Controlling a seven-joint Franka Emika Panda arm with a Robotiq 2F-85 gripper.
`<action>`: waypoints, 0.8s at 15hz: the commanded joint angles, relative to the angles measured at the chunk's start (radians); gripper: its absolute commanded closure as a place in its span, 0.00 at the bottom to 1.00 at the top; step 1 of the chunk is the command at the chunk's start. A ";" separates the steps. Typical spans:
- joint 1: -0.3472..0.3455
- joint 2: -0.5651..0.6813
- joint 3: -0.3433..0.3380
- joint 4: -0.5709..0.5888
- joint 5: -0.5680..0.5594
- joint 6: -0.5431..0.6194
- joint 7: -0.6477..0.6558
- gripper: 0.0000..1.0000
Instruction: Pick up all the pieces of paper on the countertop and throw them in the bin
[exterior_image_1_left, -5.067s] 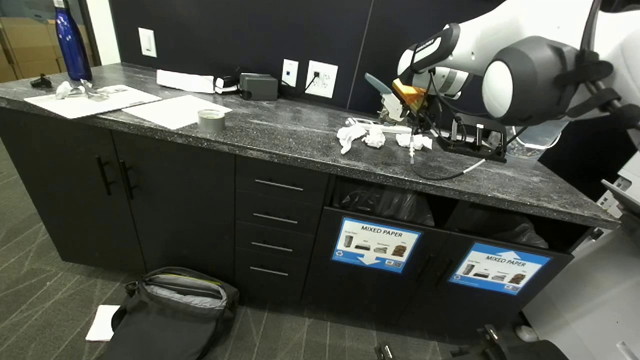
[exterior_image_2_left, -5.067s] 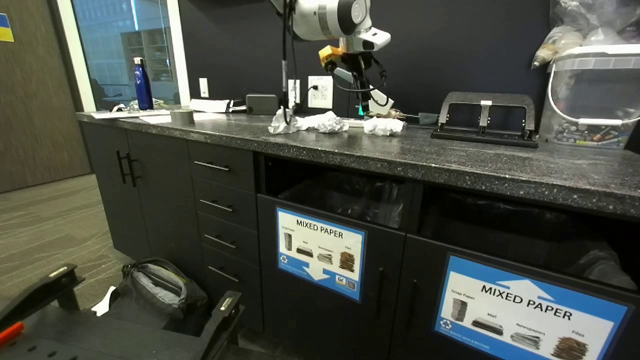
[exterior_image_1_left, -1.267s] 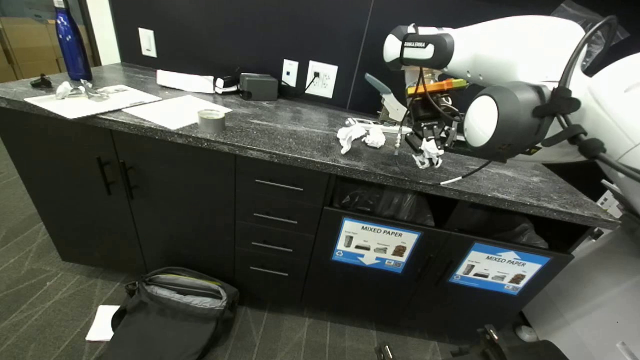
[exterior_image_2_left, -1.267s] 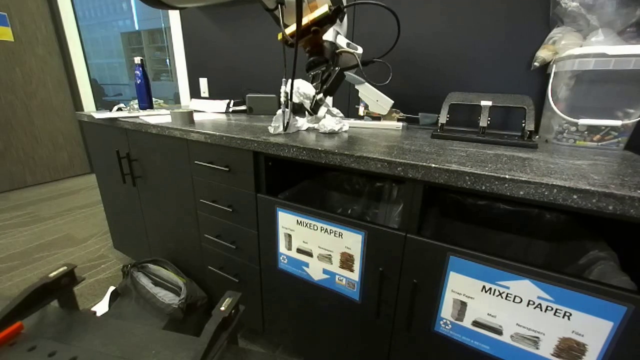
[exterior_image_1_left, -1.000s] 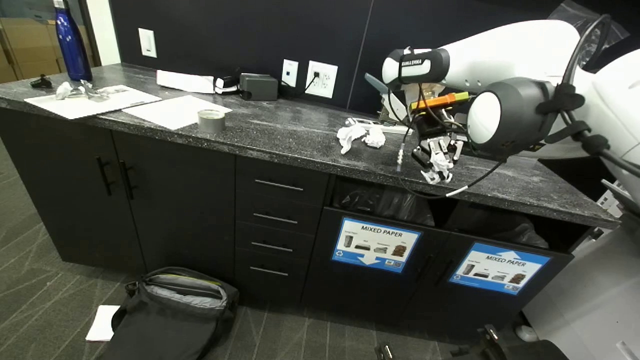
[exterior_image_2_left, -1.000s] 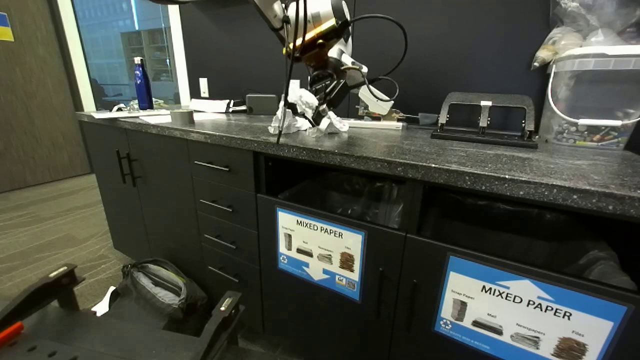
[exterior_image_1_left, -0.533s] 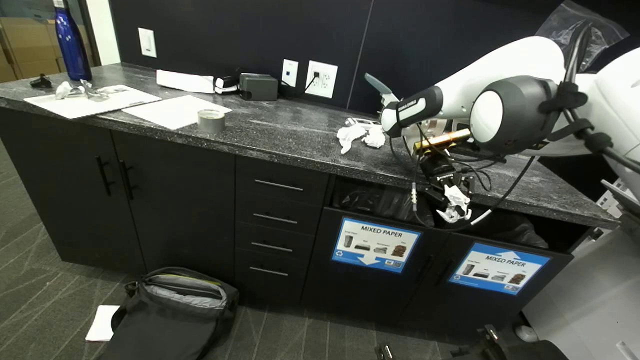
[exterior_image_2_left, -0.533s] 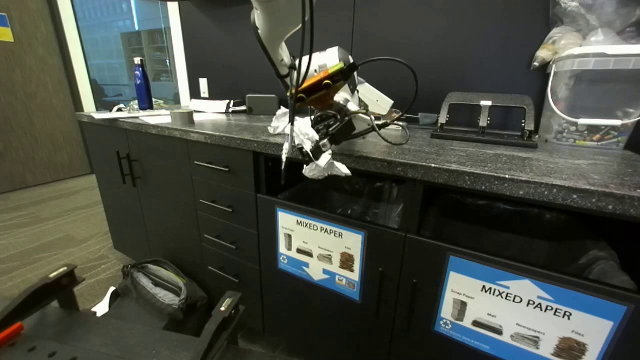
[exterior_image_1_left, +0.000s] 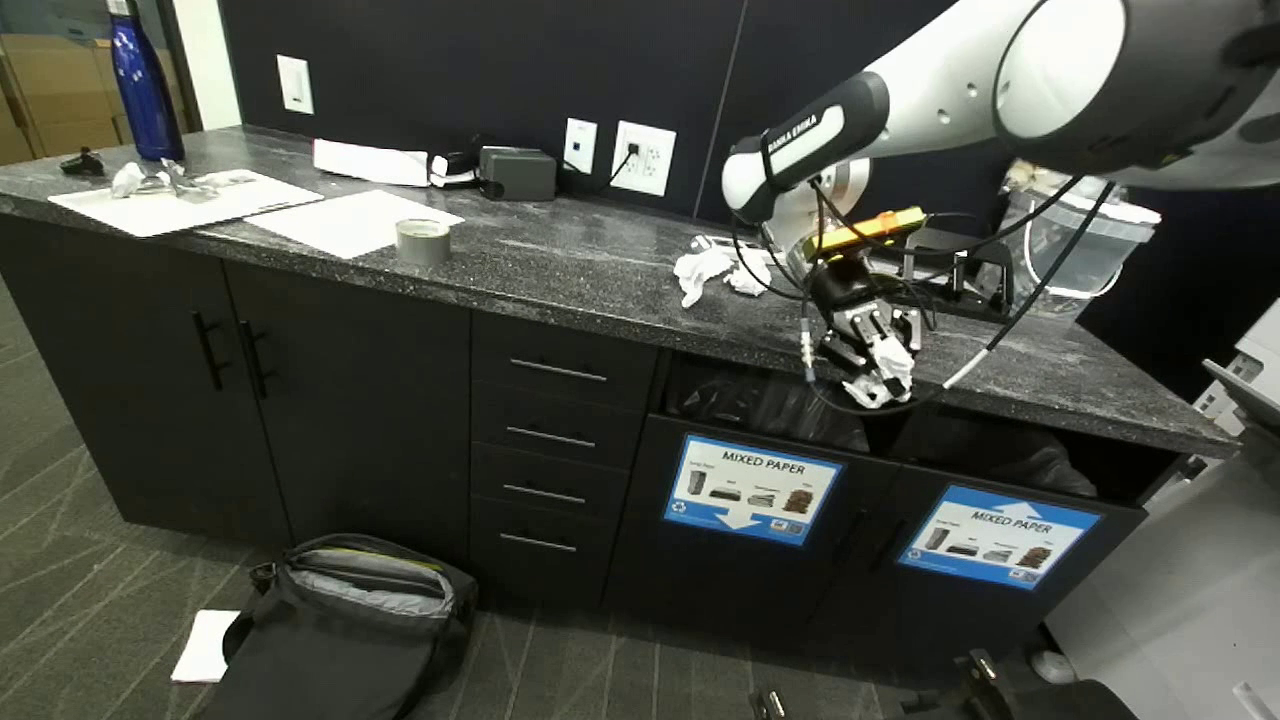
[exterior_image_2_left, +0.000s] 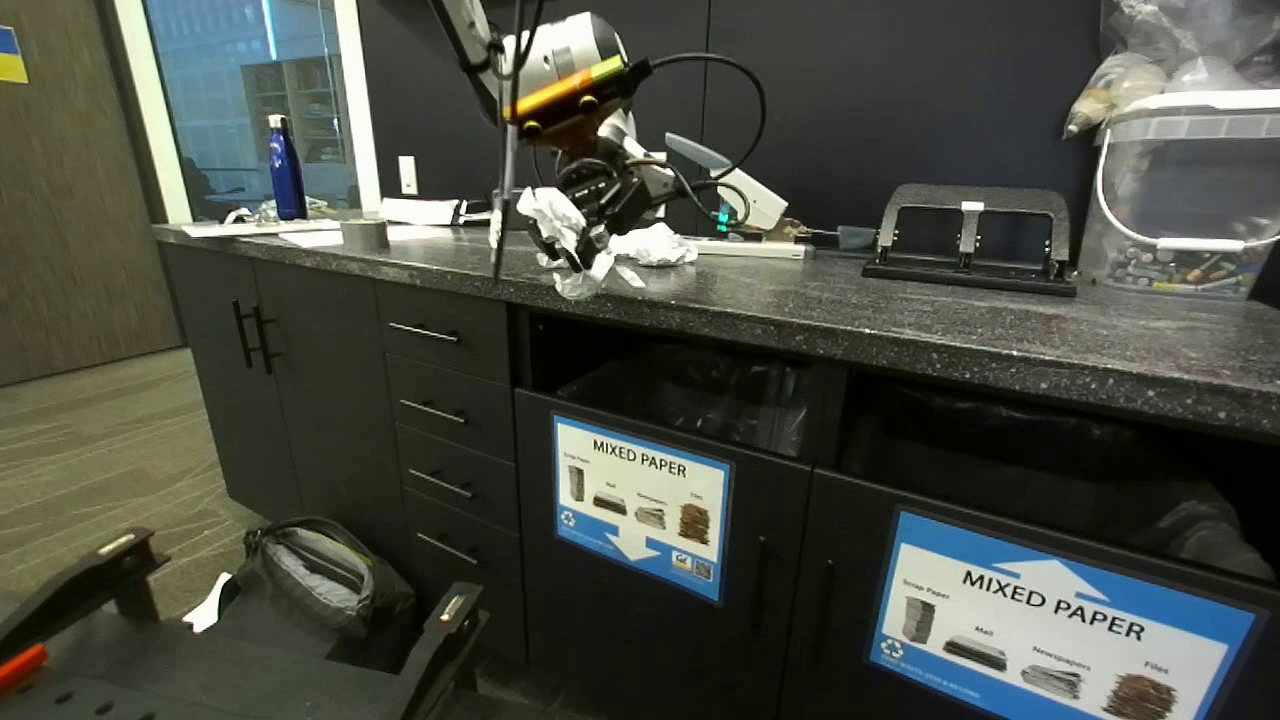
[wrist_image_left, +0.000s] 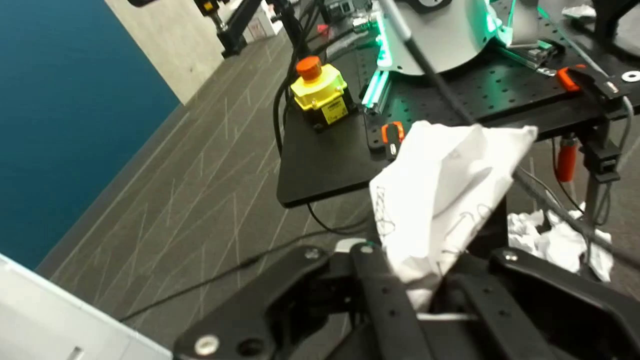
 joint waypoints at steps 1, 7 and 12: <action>-0.008 -0.226 0.055 -0.236 0.058 0.183 0.037 0.89; -0.035 -0.444 0.097 -0.521 0.178 0.491 -0.068 0.90; -0.042 -0.538 0.115 -0.804 0.177 0.869 -0.222 0.90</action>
